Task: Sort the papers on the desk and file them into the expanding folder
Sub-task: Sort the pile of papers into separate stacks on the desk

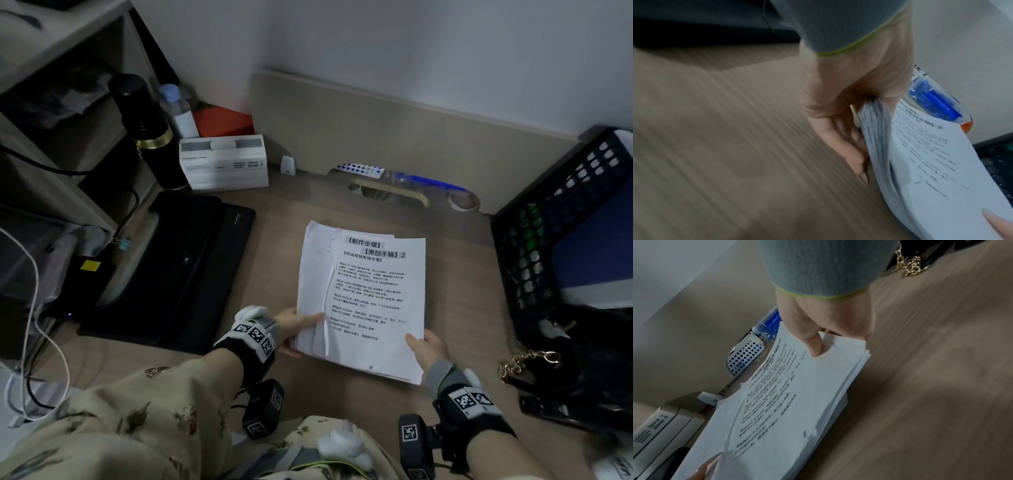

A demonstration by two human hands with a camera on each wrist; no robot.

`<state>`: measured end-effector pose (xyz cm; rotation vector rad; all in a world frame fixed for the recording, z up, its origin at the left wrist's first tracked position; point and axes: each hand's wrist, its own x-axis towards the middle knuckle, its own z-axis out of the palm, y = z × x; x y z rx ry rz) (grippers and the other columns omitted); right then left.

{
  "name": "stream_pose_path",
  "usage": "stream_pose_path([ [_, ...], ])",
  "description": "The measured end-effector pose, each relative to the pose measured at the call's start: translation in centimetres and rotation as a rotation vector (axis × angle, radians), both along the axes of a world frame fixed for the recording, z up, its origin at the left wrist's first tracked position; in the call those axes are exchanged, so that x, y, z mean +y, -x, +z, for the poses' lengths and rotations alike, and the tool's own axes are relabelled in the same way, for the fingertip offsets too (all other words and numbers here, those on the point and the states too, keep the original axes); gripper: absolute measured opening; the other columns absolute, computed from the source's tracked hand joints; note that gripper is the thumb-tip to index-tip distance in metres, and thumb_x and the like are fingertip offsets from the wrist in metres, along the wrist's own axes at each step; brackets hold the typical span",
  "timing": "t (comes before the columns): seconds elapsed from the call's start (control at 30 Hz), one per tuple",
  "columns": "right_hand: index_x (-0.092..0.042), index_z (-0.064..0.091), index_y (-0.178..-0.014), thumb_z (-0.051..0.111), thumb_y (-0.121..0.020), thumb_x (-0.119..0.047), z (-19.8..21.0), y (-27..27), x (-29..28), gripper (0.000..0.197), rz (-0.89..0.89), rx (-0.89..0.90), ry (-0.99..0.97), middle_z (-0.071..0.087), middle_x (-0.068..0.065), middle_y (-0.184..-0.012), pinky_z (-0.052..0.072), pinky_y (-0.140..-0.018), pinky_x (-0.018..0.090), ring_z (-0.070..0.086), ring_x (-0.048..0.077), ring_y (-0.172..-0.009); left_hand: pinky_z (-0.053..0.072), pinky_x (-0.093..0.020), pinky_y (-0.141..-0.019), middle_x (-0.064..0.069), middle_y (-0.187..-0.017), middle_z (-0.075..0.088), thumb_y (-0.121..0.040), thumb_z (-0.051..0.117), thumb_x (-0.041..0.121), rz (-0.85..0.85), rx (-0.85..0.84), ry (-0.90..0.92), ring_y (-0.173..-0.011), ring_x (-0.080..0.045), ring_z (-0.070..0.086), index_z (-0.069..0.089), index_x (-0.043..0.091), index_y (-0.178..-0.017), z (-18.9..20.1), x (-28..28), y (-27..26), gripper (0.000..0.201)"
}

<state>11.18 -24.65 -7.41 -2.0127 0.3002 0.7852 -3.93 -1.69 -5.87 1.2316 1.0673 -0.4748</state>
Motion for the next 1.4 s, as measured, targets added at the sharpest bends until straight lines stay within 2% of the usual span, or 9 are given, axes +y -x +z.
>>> stream_pose_path([
  [0.1, -0.002, 0.061, -0.109, 0.051, -0.093, -0.001, 0.4, 0.1, 0.4, 0.019, 0.003, 0.004, -0.018, 0.062, 0.012, -0.099, 0.048, -0.088, 0.04, 0.058, 0.027, -0.091, 0.06, -0.041, -0.06, -0.011, -0.123, 0.062, -0.087, 0.068, 0.04, 0.068, -0.091, 0.03, -0.096, -0.029, 0.065, 0.045, 0.017, -0.135, -0.4, -0.1, 0.1, 0.057],
  [0.27, -0.008, 0.059, -0.1, 0.052, -0.092, -0.003, 0.0, -0.4, 1.0, 0.012, 0.041, -0.012, 0.019, 0.063, 0.013, -0.099, 0.048, -0.085, 0.038, 0.058, 0.027, -0.087, 0.054, -0.05, -0.09, -0.012, -0.122, 0.065, -0.085, 0.073, 0.03, 0.178, -0.195, -0.014, -0.105, -0.031, 0.065, 0.052, 0.013, -0.133, -0.3, 0.8, 0.2, 0.056],
  [0.47, -0.007, 0.063, -0.107, 0.048, -0.09, -0.002, 0.0, -2.2, 1.3, 0.023, 0.021, -0.149, 0.144, 0.065, 0.012, -0.101, 0.046, -0.081, 0.033, 0.057, 0.029, -0.088, 0.058, -0.036, -0.071, -0.013, -0.105, 0.069, -0.088, 0.069, 0.017, 0.286, -0.303, -0.007, -0.082, -0.026, 0.067, 0.059, 0.008, -0.123, 1.0, 3.5, 0.5, 0.037],
  [0.77, -0.005, 0.049, -0.133, 0.043, -0.094, -0.009, 1.0, -6.4, -0.4, 0.04, -0.155, -0.249, 0.399, 0.051, 0.026, -0.131, 0.041, -0.098, 0.044, 0.048, 0.045, -0.117, 0.059, -0.035, -0.06, -0.015, -0.098, 0.07, -0.092, 0.062, 0.015, 0.39, -0.383, -0.013, -0.073, -0.025, 0.069, 0.06, 0.004, -0.12, 2.1, 9.1, 2.0, 0.031],
  [1.0, -0.004, 0.062, -0.113, 0.05, -0.09, -0.007, 0.0, -6.3, 6.1, 0.027, -0.084, -0.261, 0.141, 0.065, 0.021, -0.112, 0.047, -0.087, 0.042, 0.057, 0.031, -0.089, 0.057, -0.03, -0.055, -0.011, -0.088, 0.072, -0.094, 0.056, 0.012, 0.364, -0.436, 0.096, -0.069, -0.022, 0.071, 0.06, 0.004, -0.114, 3.3, 11.3, 2.2, 0.021],
  [1.1, -0.003, 0.061, -0.114, 0.052, -0.091, -0.005, 0.1, -5.3, 10.0, 0.025, -0.004, -0.215, 0.006, 0.064, 0.018, -0.112, 0.047, -0.09, 0.043, 0.057, 0.028, -0.092, 0.057, -0.028, -0.056, -0.009, -0.084, 0.073, -0.093, 0.055, 0.008, 0.343, -0.463, 0.151, -0.068, -0.02, 0.071, 0.062, 0.004, -0.108, 3.3, 11.1, 2.3, 0.017],
  [1.23, -0.007, 0.061, -0.107, 0.05, -0.091, -0.001, 0.0, -4.6, 14.1, 0.021, 0.078, -0.148, -0.078, 0.065, 0.017, -0.108, 0.049, -0.091, 0.043, 0.06, 0.03, -0.095, 0.057, -0.029, -0.063, -0.009, -0.09, 0.074, -0.077, 0.073, 0.015, 0.336, -0.46, 0.194, -0.075, -0.02, 0.072, 0.062, 0.003, -0.111, 2.7, 11.5, 2.8, 0.037],
  [1.33, -0.003, 0.057, -0.123, 0.044, -0.089, 0.006, -0.5, -5.1, 16.6, 0.037, 0.136, -0.105, -0.085, 0.063, 0.016, -0.117, 0.047, -0.098, 0.046, 0.06, 0.032, -0.105, 0.057, -0.027, -0.065, -0.007, -0.089, 0.075, -0.08, 0.075, 0.014, 0.352, -0.467, 0.224, -0.077, -0.018, 0.072, 0.061, 0.003, -0.113, 2.4, 12.1, 3.0, 0.037],
  [1.4, -0.003, 0.048, -0.134, 0.047, -0.089, 0.003, -0.5, -5.5, 18.2, 0.045, 0.155, -0.081, -0.077, 0.056, 0.015, -0.131, 0.042, -0.104, 0.048, 0.054, 0.032, -0.118, 0.057, -0.031, -0.069, -0.012, -0.097, 0.073, -0.056, 0.092, 0.032, 0.331, -0.455, 0.199, -0.083, -0.023, 0.072, 0.062, 0.002, -0.116, 2.1, 12.7, 3.2, 0.073],
])
